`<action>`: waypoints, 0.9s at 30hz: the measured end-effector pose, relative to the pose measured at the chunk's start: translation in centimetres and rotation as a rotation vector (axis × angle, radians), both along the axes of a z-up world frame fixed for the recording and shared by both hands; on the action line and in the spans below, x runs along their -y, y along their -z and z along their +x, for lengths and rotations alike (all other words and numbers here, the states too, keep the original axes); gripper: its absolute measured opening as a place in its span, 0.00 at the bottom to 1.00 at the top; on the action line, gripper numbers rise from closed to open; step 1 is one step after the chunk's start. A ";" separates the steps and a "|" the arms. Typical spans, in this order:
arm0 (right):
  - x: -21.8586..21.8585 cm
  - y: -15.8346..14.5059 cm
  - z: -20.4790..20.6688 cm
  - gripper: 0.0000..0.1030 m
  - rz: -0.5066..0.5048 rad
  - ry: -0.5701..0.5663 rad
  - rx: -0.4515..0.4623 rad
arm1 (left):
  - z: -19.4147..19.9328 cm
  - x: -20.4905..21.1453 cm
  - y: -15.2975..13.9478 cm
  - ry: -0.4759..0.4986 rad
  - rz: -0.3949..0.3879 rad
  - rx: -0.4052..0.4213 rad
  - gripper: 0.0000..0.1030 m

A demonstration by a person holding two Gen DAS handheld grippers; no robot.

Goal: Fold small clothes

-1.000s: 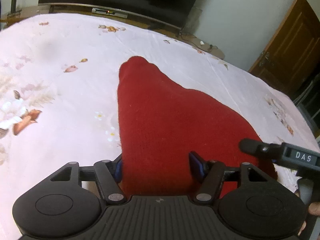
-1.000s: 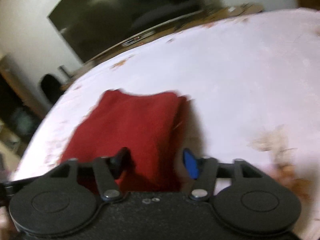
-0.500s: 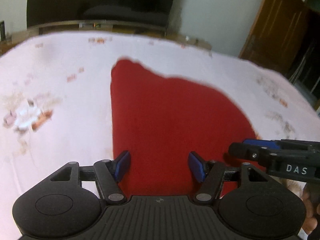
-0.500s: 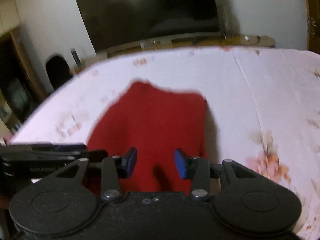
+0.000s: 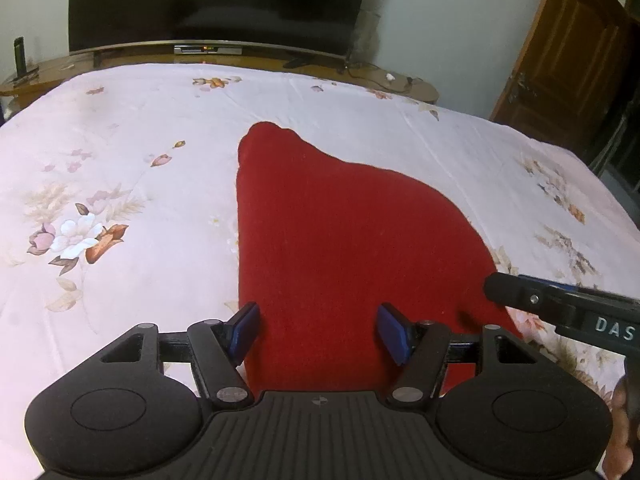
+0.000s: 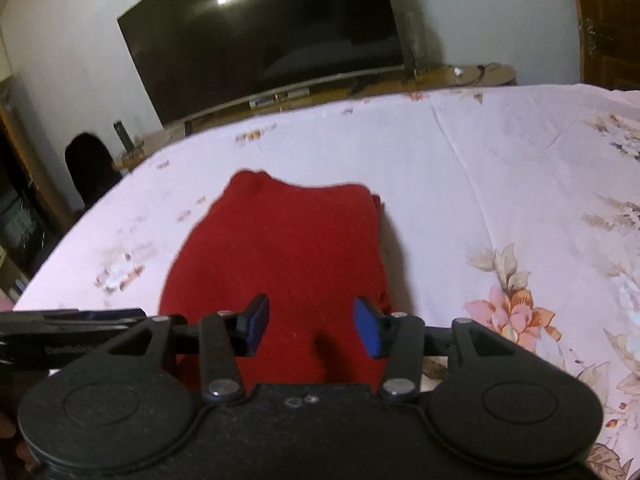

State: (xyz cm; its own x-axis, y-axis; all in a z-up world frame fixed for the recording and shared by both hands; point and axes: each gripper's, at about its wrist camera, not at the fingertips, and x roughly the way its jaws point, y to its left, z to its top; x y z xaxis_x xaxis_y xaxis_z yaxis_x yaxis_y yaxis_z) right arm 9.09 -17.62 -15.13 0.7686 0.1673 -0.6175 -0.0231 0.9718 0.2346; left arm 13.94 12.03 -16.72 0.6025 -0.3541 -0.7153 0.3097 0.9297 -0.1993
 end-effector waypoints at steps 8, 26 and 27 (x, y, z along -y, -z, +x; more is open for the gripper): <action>-0.2 -0.6 -1.2 0.53 0.040 0.048 0.011 | -2.1 -0.1 -2.6 -0.009 0.023 0.073 0.91; -1.2 -1.8 -5.0 0.66 0.003 0.135 0.036 | -4.4 0.4 -4.0 -0.106 0.228 0.167 1.00; -1.1 -1.8 -5.1 0.66 0.003 0.138 0.033 | -4.7 0.5 -4.2 -0.107 0.236 0.183 1.00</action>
